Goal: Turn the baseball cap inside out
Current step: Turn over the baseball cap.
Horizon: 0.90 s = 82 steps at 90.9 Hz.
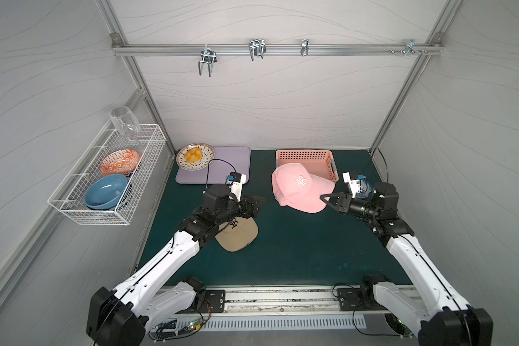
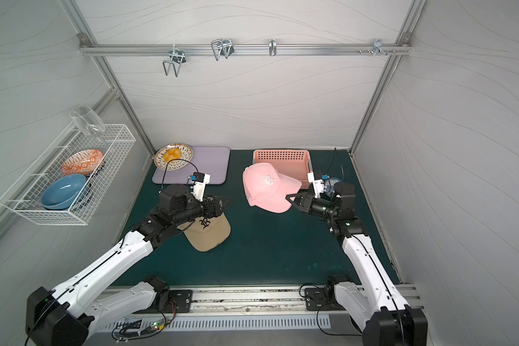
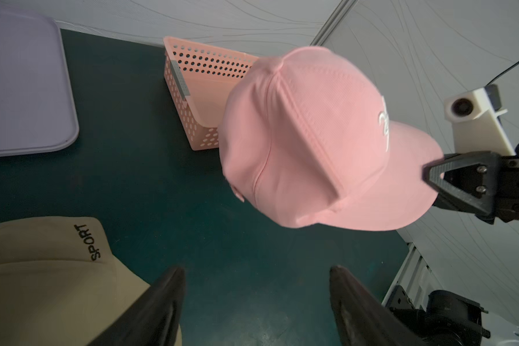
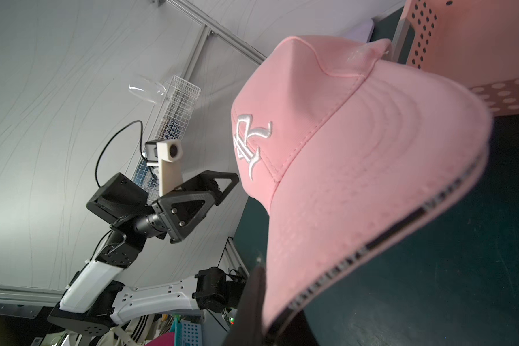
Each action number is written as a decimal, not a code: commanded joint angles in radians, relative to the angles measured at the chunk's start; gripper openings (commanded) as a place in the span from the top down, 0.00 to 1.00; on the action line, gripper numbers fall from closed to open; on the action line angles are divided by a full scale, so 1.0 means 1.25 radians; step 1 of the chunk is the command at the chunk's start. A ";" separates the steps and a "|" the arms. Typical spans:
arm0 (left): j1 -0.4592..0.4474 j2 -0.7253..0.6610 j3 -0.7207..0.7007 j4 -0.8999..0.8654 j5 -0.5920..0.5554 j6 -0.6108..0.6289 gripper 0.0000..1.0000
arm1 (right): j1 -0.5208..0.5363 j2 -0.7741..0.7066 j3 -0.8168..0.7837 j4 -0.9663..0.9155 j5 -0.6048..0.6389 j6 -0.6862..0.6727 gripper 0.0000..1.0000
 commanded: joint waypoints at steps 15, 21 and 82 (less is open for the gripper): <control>-0.197 0.031 -0.020 0.173 -0.175 0.146 0.22 | 0.024 -0.058 0.087 -0.034 0.247 0.210 1.00; -0.232 0.047 -0.036 0.233 -0.233 0.166 0.22 | 0.073 -0.059 0.098 -0.050 0.329 0.230 1.00; -0.307 0.359 -0.012 0.746 -0.615 0.534 0.23 | 0.184 -0.042 0.089 -0.014 0.389 0.371 1.00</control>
